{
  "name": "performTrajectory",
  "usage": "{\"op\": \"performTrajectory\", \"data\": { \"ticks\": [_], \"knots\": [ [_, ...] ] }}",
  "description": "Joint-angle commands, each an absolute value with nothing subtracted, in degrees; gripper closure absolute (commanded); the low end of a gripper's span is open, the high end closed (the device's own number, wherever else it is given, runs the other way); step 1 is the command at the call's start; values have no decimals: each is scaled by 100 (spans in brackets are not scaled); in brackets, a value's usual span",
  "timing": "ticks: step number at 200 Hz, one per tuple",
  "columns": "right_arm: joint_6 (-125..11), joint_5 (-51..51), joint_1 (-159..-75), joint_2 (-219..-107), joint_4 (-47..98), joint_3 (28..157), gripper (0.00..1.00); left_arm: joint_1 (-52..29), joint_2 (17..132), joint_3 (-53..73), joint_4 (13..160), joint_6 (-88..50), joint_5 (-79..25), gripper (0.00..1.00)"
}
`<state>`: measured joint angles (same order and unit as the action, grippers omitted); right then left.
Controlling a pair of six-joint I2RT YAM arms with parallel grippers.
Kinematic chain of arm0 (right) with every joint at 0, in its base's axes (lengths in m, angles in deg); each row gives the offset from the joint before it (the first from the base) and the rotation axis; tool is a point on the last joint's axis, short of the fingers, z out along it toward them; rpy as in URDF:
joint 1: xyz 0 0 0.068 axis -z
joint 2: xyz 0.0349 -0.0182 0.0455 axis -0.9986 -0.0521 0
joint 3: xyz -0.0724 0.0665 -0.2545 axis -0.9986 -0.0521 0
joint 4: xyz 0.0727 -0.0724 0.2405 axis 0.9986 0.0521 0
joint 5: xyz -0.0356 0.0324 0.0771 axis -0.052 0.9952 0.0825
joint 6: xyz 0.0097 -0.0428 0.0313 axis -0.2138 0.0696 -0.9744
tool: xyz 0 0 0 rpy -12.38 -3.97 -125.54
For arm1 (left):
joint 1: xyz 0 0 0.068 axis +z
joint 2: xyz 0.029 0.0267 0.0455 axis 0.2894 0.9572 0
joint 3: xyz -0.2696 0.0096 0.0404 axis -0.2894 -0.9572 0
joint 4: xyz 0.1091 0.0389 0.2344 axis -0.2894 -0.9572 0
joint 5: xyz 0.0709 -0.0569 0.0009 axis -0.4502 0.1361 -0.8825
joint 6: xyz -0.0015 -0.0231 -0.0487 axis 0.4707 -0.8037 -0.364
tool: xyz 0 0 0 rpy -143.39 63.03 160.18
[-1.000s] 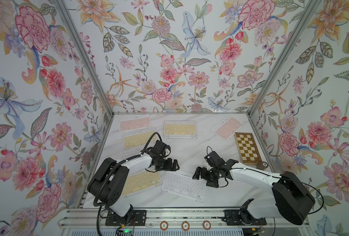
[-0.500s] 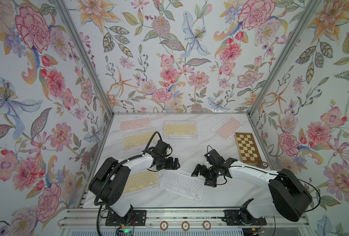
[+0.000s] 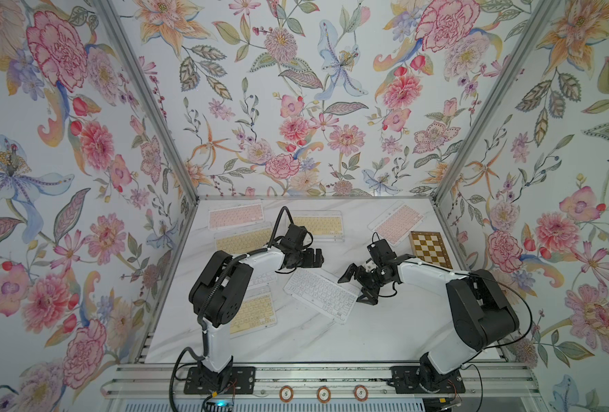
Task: Stack the numeric keypads
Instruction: Move the numeric keypad to the center of the board.
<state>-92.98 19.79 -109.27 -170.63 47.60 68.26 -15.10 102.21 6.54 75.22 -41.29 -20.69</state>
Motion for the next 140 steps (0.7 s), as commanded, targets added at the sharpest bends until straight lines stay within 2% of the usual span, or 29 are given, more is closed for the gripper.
{"op": "performTrajectory", "data": {
  "ticks": [1, 42, 86, 123, 140],
  "knots": [
    [-8505, 1592, -10703, -17634, 3460, 7273, 1, -1670, 10410, 903, 7444, -4417, -879, 1],
    [-7964, 1790, -10270, -18108, 3572, 7662, 1, -1365, 10558, 1095, 7385, -4346, -919, 1],
    [-7446, 1721, -9938, -17849, 3572, 7316, 1, -1154, 10191, 877, 7214, -4295, -1165, 0],
    [-7106, 1392, -9968, -17733, 3471, 7160, 1, -901, 9684, 762, 6531, -3853, -1974, 1],
    [-7101, 1309, -10047, -17745, 3316, 7196, 1, -627, 9581, 438, 6609, -3870, -2000, 1]
  ]
}}
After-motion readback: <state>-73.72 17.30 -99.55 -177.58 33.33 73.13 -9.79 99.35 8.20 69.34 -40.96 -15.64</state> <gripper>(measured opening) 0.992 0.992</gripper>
